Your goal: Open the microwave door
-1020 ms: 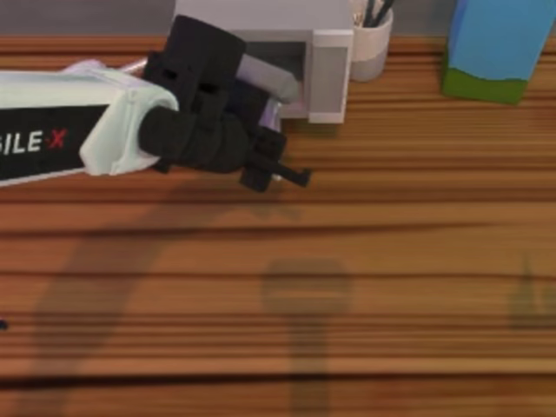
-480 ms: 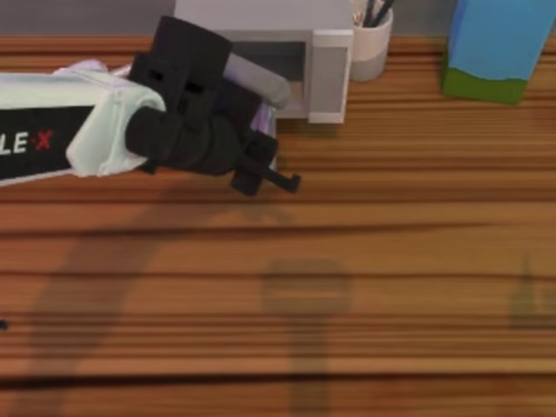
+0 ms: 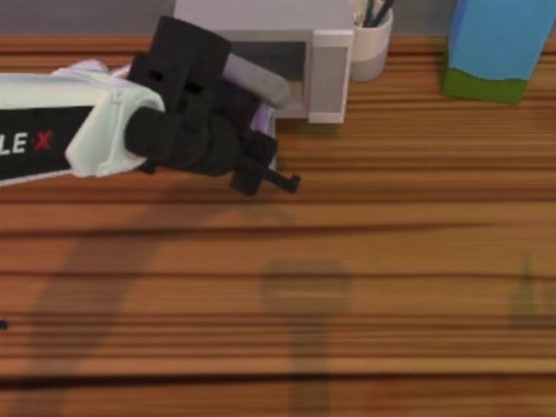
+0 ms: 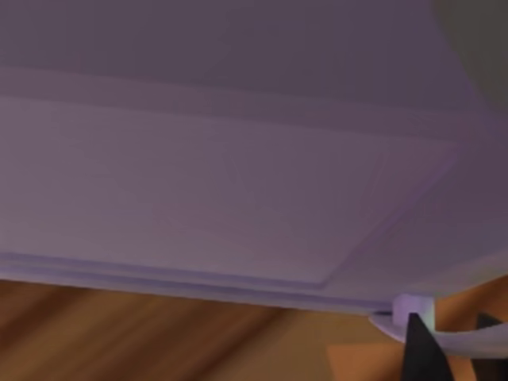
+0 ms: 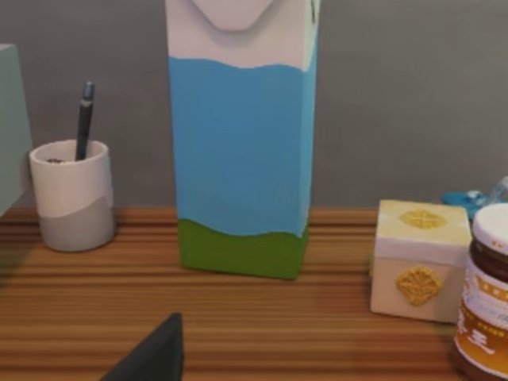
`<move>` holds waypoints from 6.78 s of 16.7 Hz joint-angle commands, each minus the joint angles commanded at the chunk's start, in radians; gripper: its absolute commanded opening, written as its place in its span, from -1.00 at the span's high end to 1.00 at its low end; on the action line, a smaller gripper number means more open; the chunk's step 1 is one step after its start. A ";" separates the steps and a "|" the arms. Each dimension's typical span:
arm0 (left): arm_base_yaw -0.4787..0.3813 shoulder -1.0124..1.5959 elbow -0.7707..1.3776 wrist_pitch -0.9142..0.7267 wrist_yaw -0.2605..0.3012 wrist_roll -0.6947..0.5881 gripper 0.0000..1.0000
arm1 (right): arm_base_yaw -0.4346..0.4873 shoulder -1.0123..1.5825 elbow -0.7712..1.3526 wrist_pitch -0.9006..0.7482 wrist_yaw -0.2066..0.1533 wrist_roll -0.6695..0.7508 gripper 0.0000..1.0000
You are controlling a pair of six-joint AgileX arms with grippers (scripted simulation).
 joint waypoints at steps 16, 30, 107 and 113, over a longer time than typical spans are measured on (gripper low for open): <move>-0.007 0.000 -0.001 -0.001 0.010 -0.003 1.00 | 0.000 0.000 0.000 0.000 0.000 0.000 -1.00; 0.028 -0.021 -0.024 -0.007 0.055 0.067 1.00 | 0.000 0.000 0.000 0.000 0.000 0.000 -1.00; 0.093 -0.051 -0.056 -0.044 0.172 0.217 1.00 | 0.000 0.000 0.000 0.000 0.000 0.000 -1.00; 0.093 -0.051 -0.056 -0.044 0.172 0.217 1.00 | 0.000 0.000 0.000 0.000 0.000 0.000 -1.00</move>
